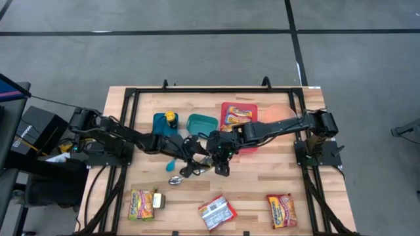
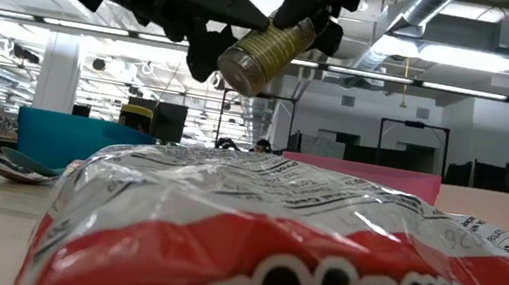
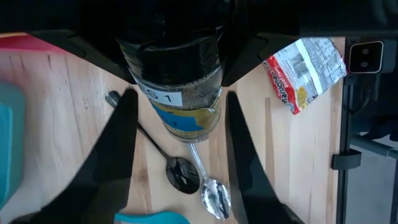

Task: Pick & Place Food Item
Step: Put the green seasoning bottle into the blue bin

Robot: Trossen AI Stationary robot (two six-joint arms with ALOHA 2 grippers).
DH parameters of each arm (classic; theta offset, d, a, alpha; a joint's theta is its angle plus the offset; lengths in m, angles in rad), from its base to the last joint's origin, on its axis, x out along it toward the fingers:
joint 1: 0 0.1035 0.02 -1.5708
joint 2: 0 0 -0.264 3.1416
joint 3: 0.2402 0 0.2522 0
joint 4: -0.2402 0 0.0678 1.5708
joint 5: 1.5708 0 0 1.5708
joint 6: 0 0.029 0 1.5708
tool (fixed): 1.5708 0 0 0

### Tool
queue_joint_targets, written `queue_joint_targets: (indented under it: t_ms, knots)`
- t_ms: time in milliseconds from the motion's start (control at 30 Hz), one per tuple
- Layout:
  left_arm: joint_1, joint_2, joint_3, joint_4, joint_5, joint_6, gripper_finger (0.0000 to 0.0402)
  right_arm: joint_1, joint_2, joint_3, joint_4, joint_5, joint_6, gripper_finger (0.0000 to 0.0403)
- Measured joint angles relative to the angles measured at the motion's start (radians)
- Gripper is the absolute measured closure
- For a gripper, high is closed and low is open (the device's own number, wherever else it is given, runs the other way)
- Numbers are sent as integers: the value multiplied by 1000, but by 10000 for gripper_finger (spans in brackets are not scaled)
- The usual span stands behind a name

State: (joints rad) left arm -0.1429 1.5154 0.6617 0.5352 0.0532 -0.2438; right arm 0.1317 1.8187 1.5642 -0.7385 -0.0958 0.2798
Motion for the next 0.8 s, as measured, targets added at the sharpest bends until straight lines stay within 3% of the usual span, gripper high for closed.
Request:
queue_joint_targets:
  t_ms: [800]
  knots:
    - [0,87,17,44,31,15,137,-1,0,0,36,19,-10,207]
